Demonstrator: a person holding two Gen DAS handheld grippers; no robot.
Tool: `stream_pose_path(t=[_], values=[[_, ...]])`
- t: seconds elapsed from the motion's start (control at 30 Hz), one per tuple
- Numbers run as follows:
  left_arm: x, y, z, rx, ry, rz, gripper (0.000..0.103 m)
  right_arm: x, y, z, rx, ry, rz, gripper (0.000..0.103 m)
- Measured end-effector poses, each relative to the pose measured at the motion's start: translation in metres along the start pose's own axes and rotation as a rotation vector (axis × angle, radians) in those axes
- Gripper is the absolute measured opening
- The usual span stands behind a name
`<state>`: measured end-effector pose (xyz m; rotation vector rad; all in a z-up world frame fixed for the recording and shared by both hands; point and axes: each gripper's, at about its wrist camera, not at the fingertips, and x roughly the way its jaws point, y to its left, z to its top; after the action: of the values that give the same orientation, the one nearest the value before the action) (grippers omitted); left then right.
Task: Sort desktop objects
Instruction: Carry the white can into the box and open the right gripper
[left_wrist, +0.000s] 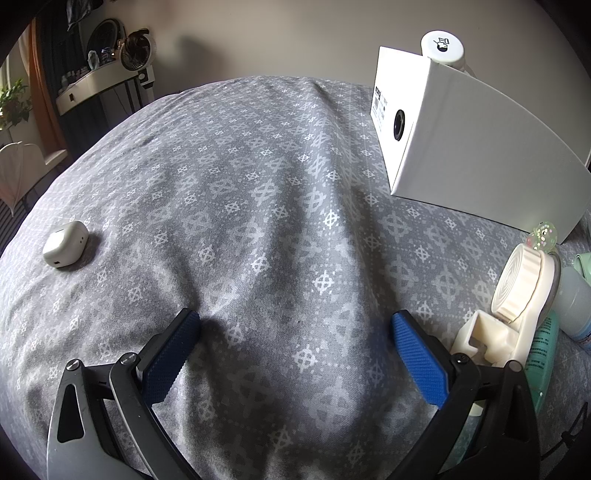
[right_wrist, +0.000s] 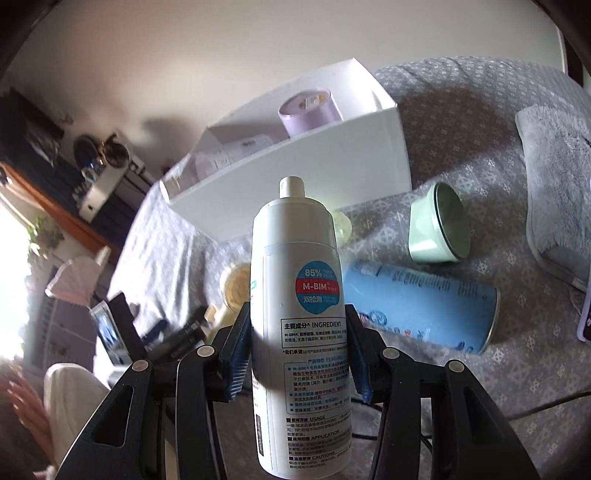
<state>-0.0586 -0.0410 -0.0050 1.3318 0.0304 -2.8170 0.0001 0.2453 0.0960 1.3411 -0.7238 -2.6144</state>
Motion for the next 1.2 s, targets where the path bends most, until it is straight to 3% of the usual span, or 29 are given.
stream_pose_path(t=[0.3, 0.43, 0.63, 0.83, 1.0, 1.07, 1.17, 1.2], values=[[0.000, 0.000, 0.000, 0.000, 0.000, 0.000, 0.103, -0.014, 0.008, 0.097, 0.129, -0.220, 0.032, 0.044], [0.000, 0.000, 0.000, 0.000, 0.000, 0.000, 0.103, 0.000, 0.016, 0.150, 0.112, -0.286, -0.052, 0.044], [0.000, 0.000, 0.000, 0.000, 0.000, 0.000, 0.103, 0.038, 0.018, 0.205, 0.057, -0.300, -0.196, 0.043], [0.000, 0.000, 0.000, 0.000, 0.000, 0.000, 0.103, 0.084, 0.016, 0.201, -0.060, -0.225, -0.360, 0.043], [0.000, 0.000, 0.000, 0.000, 0.000, 0.000, 0.103, 0.097, 0.015, 0.185, -0.122, -0.197, -0.422, 0.043], [0.000, 0.000, 0.000, 0.000, 0.000, 0.000, 0.103, 0.097, 0.016, 0.181, -0.128, -0.184, -0.403, 0.044], [0.000, 0.000, 0.000, 0.000, 0.000, 0.000, 0.103, 0.088, 0.022, 0.170, -0.144, -0.182, -0.411, 0.052], [-0.001, 0.000, 0.000, 0.000, 0.000, 0.000, 0.103, 0.083, 0.024, 0.165, -0.151, -0.186, -0.404, 0.060]])
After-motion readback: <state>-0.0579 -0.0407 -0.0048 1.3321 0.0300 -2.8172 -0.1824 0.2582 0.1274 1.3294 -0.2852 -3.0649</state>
